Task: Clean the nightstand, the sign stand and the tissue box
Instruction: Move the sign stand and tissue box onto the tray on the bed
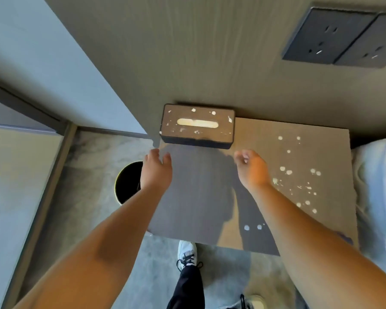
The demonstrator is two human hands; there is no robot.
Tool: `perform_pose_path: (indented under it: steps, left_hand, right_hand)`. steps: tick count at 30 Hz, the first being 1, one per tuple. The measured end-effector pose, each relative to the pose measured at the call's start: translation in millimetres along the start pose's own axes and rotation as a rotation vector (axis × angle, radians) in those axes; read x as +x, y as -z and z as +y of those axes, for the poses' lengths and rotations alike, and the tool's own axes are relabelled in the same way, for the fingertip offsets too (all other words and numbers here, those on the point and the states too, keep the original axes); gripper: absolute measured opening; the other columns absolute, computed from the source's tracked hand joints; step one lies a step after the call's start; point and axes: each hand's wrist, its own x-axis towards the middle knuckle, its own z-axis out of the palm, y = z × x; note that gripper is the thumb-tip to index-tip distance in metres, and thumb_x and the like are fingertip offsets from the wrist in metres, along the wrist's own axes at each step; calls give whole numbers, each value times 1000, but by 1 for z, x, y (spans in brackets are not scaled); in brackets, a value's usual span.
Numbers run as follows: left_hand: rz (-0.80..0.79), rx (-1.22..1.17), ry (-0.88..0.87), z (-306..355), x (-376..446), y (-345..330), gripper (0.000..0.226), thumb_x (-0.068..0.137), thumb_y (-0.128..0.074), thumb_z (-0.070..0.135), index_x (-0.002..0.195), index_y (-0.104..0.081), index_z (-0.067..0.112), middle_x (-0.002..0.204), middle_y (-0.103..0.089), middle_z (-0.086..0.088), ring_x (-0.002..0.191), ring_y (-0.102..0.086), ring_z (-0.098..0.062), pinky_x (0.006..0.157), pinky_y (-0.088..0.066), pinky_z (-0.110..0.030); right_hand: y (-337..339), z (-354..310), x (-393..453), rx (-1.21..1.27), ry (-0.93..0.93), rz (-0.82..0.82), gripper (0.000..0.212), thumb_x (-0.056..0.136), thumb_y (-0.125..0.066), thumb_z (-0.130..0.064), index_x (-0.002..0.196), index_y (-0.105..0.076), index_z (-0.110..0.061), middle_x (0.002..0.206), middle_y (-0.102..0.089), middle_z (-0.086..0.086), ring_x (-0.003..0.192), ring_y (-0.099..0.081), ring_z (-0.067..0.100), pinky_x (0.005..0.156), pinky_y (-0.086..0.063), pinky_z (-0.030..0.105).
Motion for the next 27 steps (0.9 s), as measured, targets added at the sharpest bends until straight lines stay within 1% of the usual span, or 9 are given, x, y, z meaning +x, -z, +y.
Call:
perform_pose_path:
  steps: [2, 4, 6, 9, 12, 17, 21, 25, 27]
  left_hand:
    - [0, -51, 22, 1, 26, 4, 53, 98, -34, 43, 143, -37, 16, 146, -41, -7, 124, -50, -30, 97, -44, -42]
    - [-23, -79, 28, 1, 49, 3, 55, 98, -33, 44, 145, -35, 15, 149, -39, -8, 129, -45, -29, 100, -40, -40]
    - [-52, -95, 40, 1, 67, 0, 56, 98, -32, 45, 144, -37, 14, 147, -43, -10, 130, -45, -31, 104, -40, -43]
    - [-71, -136, 50, 5, 85, -7, 54, 97, -29, 45, 128, -49, 6, 126, -57, -19, 117, -52, -39, 95, -44, -46]
    - [-80, -201, 53, 15, 95, -8, 44, 97, -28, 43, 108, -55, 10, 101, -61, -14, 100, -57, -37, 83, -45, -41]
    - [-102, -279, 64, 25, 106, -9, 46, 98, -29, 47, 122, -58, 20, 112, -62, -5, 104, -56, -27, 96, -45, -41]
    - [-99, -304, 67, 27, 105, -14, 44, 97, -33, 49, 117, -59, 20, 108, -62, -4, 102, -55, -26, 91, -44, -39]
    - [-91, -333, 88, 28, 103, -13, 42, 94, -38, 49, 114, -61, 20, 106, -63, -2, 101, -56, -25, 90, -45, -37]
    - [-90, -356, 84, 30, 99, -11, 39, 93, -41, 47, 112, -62, 20, 103, -65, 0, 98, -57, -22, 83, -44, -33]
  right_hand:
    - [-15, -16, 23, 10, -7, 1, 49, 100, -38, -45, 129, -52, -8, 127, -59, 12, 115, -57, 30, 86, -42, 32]
    - [-25, -25, 41, 21, -30, 10, 48, 99, -36, -46, 122, -54, -8, 113, -60, 11, 106, -58, 31, 79, -43, 33]
    - [-32, -30, 56, 59, -66, 29, 47, 99, -36, -48, 120, -55, -10, 109, -60, 10, 101, -58, 30, 81, -47, 39]
    - [-37, -32, 69, 160, -106, 70, 43, 99, -35, -48, 113, -57, -14, 101, -62, 7, 93, -59, 26, 77, -47, 37]
    - [-38, -34, 78, 273, -139, 99, 36, 99, -35, -48, 103, -57, -20, 97, -62, 4, 90, -58, 21, 75, -45, 33]
    - [-37, -41, 85, 368, -179, 92, 39, 98, -37, -51, 96, -62, -22, 90, -64, -1, 83, -57, 14, 69, -44, 30]
    - [-42, -42, 85, 413, -186, 105, 26, 97, -43, -47, 91, -60, -28, 88, -64, -5, 82, -57, 11, 71, -44, 30]
    - [-44, -43, 82, 457, -169, 123, 16, 95, -51, -42, 95, -61, -30, 85, -62, -15, 82, -57, 5, 71, -42, 25]
    - [-42, -46, 80, 459, -144, 145, 13, 93, -56, -40, 97, -62, -29, 85, -63, -17, 82, -58, 4, 69, -43, 23]
